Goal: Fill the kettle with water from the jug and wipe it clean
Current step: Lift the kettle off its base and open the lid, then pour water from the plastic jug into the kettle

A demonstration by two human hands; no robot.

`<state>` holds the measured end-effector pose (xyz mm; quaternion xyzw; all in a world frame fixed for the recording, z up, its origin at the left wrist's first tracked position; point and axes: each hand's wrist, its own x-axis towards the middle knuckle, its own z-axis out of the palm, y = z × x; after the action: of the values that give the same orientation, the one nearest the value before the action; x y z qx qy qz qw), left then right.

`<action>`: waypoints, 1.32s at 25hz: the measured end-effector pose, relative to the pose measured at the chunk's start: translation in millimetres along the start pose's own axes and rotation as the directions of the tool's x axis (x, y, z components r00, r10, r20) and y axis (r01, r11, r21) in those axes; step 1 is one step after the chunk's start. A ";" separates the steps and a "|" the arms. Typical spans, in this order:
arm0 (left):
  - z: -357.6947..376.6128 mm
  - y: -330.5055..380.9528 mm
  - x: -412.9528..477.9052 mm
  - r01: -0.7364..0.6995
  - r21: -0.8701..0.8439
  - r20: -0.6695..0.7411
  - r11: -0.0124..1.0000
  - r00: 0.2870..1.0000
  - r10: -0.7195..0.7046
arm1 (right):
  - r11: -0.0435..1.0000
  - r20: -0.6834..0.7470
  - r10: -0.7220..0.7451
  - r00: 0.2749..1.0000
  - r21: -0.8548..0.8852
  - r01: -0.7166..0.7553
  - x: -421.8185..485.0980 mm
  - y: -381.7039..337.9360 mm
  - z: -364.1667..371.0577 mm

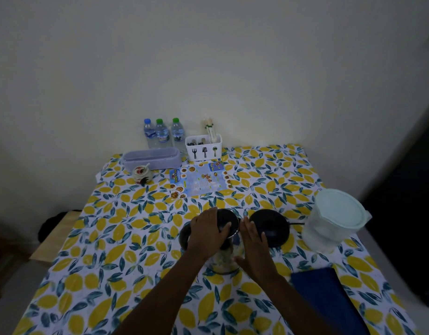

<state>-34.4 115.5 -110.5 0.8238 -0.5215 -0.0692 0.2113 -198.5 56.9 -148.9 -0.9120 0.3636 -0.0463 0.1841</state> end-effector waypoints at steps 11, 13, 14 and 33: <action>-39.1 -8.0 -35.9 0.263 -0.803 0.051 0.535 0.925 -0.377 | 0.996 -0.012 0.022 1.000 -0.085 -0.023 -7.0 -10.0 0.4; -44.0 -18.3 -43.7 0.314 -0.821 0.096 0.477 0.899 -0.427 | 0.989 -0.055 -0.004 0.998 -0.146 -0.004 -13.6 -10.9 5.8; -46.3 -22.0 -46.1 0.315 -0.822 0.097 0.475 0.898 -0.429 | 0.990 -0.065 -0.009 0.998 -0.144 -0.001 -16.1 -10.3 7.3; 20.3 44.7 -80.2 -0.279 -0.317 -0.051 0.907 0.960 0.277 | 0.945 -0.156 0.316 0.936 0.137 -0.296 -114.9 54.5 16.0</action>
<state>-114.1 164.8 -118.5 0.6959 -0.6145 -0.1203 0.3515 -314.2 103.5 -178.2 -0.8248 0.5129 -0.1177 0.2068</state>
